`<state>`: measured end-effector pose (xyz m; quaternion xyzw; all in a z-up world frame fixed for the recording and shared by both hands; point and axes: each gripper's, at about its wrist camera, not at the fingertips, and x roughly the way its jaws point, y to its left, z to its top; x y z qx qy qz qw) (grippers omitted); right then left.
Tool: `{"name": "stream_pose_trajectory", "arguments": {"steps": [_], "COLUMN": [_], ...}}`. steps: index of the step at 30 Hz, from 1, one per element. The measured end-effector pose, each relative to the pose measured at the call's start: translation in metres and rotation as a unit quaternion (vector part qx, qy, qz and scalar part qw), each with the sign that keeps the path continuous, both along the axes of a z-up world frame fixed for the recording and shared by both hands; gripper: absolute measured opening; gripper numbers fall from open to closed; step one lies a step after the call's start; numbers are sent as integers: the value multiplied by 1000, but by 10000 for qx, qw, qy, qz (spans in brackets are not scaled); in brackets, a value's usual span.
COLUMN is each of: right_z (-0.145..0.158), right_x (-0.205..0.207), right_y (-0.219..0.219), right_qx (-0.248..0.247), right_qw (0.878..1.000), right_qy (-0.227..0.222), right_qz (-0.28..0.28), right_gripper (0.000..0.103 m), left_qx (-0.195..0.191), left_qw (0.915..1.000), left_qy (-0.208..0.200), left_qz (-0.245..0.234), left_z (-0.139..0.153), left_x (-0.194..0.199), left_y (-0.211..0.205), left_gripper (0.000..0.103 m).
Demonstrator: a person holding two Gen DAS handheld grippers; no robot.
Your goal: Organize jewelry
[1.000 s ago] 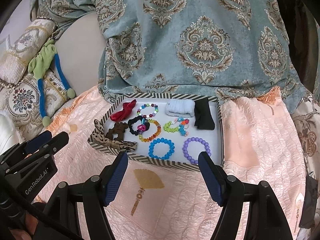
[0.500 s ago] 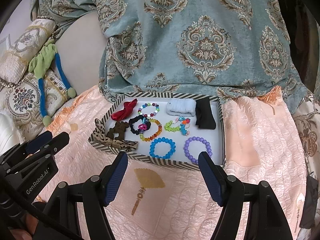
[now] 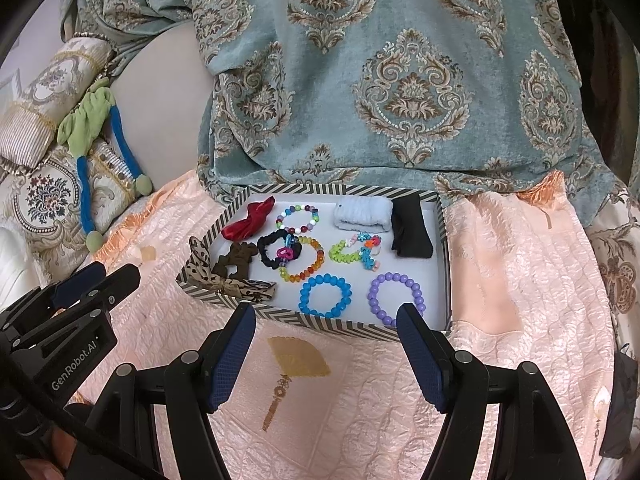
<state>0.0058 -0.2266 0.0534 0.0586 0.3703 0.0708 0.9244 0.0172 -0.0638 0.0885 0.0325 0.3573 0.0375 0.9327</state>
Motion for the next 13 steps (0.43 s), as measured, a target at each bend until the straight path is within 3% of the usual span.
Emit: {"name": "stream_pose_trajectory", "arguments": {"steps": [2, 13], "right_z": [-1, -7], "right_x": [0, 6], "right_y": [0, -14], "right_qx": [3, 88], "right_qw": [10000, 9999], "right_qy": [5, 65], "right_qz": [3, -58], "right_gripper": [71, 71], "left_qx": [-12, -28], "left_qw": [10000, 9999], "left_qy": [-21, -27], "left_qz": [-26, -113], "left_z": [0, -5], "left_x": [0, 3], "left_y": [-1, -4], "left_gripper": [47, 49]}}
